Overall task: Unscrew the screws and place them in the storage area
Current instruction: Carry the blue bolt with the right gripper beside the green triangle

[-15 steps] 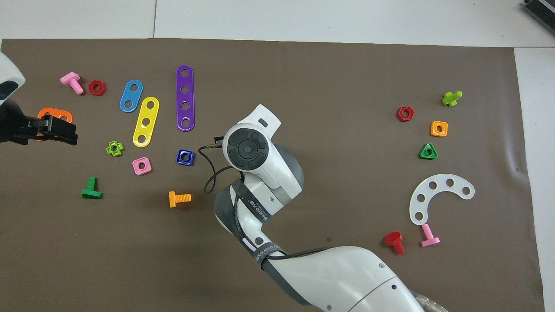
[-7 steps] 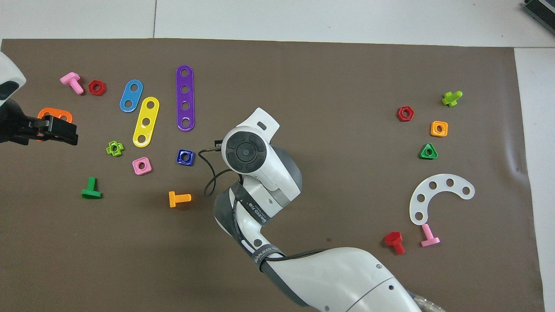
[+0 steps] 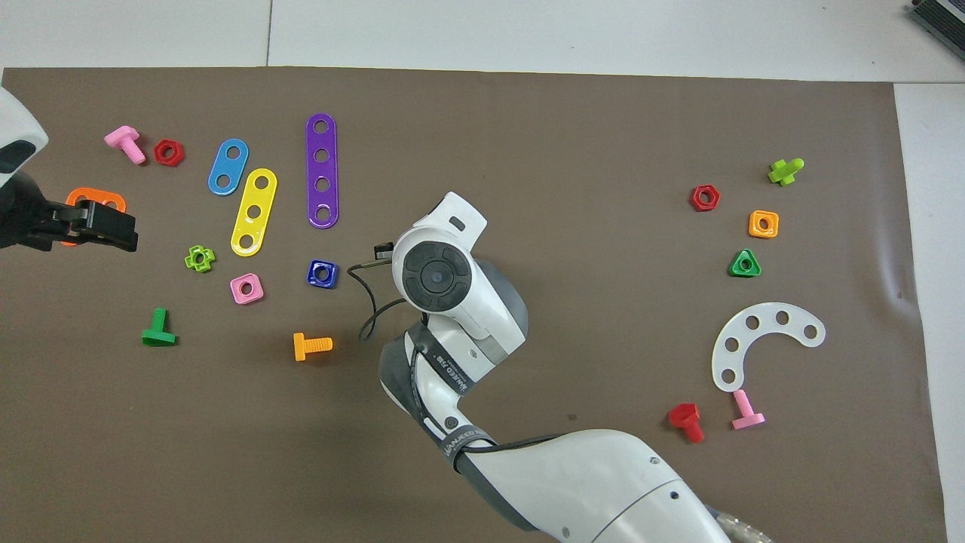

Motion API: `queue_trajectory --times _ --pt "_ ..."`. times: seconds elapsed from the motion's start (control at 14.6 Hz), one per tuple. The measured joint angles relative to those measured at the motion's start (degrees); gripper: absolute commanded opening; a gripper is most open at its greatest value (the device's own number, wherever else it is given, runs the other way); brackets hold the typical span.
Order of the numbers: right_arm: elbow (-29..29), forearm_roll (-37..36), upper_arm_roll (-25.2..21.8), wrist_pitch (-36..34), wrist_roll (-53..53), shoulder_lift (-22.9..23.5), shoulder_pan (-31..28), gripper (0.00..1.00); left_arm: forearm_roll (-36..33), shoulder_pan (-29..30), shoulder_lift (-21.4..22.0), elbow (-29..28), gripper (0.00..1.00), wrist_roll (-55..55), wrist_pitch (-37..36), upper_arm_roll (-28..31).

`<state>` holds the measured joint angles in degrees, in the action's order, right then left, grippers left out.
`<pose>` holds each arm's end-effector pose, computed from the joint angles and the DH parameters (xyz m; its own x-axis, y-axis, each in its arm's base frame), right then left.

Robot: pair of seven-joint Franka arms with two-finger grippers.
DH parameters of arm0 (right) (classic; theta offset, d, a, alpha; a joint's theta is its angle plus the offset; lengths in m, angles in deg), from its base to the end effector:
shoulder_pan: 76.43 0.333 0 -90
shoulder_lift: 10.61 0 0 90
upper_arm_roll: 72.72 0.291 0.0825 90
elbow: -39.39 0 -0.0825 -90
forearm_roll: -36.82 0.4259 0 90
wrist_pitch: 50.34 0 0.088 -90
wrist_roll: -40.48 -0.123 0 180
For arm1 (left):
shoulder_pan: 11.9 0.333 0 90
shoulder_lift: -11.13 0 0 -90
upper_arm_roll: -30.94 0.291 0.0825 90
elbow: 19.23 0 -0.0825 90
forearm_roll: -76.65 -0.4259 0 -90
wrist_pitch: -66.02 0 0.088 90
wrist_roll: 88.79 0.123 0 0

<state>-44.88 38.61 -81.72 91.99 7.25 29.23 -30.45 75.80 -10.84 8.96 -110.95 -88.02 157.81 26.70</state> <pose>0.6042 0.4794 0.2488 0.9487 0.0738 0.3076 0.1133 -0.9872 -0.1126 0.6066 -0.0313 0.5480 0.9969 -0.0694 -0.0367 -0.0698 -0.9975 -0.0115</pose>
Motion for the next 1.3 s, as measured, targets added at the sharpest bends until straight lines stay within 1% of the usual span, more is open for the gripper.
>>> queue_trajectory --times 0.34,0.48,0.55,0.62,0.76,0.89,1.03,1.17,1.3 --pt "0.22 -0.02 -0.47 -0.85 -0.01 -0.2 -0.06 0.0 0.0 -0.97 0.0 -0.01 1.0 -0.11 0.08 -0.13" --pt "0.5 -0.03 -2.17 -1.37 -0.02 -1.08 -0.15 0.0 0.0 -0.97 0.0 -0.01 1.0 -0.26 0.1 -0.13" --pt "0.56 -0.03 -3.64 -2.88 -0.02 -2.71 -0.5 0.0 0.0 -0.97 0.0 -0.01 1.0 -0.34 0.11 -0.13" --pt "0.48 -0.1 -4.69 -5.79 0.56 -5.21 -1.61 0.0 0.0 -0.97 0.0 -0.01 1.0 -0.38 0.13 -0.13" --pt "-1.09 -0.15 -5.25 -11.76 5.45 -11.74 -5.92 0.0 0.0 -1.2 0.0 -0.01 1.0 -0.44 0.18 -0.14" --pt "-6.79 -0.16 -5.3 -15.09 13.28 -19.22 -11.74 0.0 0.0 -1.64 0.0 -0.01 1.0 -0.69 0.23 -0.14" --pt "-15.55 -0.1 -5.32 -15.45 23.26 -25.61 -18.42 0.0 0.0 -1.77 0.0 -0.01 1.0 -0.74 0.31 -0.14" --pt "-22.52 -0.05 -5.32 -14.87 30.59 -29.02 -24.04 0.0 0.0 -1.77 0.0 -0.01 1.0 -0.75 0.37 -0.14" --pt "-27.86 0.62 -5.28 -12.89 34.69 -30.65 -27.76 0.0 0.0 -1.77 0.0 -0.01 1.0 -0.75 0.4 -0.14"
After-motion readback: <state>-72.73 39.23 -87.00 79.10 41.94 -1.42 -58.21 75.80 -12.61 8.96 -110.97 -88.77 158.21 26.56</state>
